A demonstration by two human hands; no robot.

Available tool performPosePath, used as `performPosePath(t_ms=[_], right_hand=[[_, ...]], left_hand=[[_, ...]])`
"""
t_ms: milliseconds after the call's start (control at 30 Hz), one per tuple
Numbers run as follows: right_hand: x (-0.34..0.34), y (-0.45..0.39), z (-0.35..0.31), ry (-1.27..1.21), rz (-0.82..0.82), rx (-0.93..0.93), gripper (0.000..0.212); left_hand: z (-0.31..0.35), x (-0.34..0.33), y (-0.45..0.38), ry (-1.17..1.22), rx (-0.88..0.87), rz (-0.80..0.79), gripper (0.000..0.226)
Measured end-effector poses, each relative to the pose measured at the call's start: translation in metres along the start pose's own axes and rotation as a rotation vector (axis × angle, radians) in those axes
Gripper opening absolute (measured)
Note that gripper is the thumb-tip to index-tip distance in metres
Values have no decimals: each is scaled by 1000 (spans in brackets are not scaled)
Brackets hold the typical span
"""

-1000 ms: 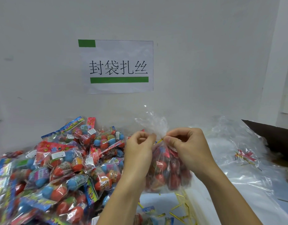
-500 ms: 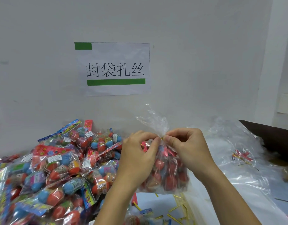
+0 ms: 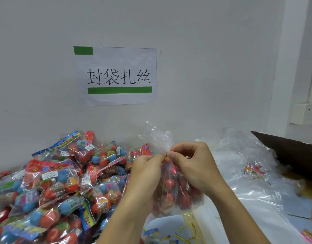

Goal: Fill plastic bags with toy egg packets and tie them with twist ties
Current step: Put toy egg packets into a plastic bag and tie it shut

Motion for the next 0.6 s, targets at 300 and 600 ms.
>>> performPosePath(t_ms=[300, 600], right_hand=[[18, -4, -2, 50, 24, -61, 21], [46, -2, -20, 99, 214, -88, 18]], left_hand=[[17, 11, 3, -208, -193, 214, 13], [-2, -22, -2, 101, 45, -326, 31]])
Point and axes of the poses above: each hand's wrist, its own y-axis away from the middle knuckle, its own x-axis out of the back of the hand, z = x × y, the point moved 5 cm from there along -y, towards the middle knuckle, and after that the axes turned 6 degrees about -y, right-handed, at the moved point
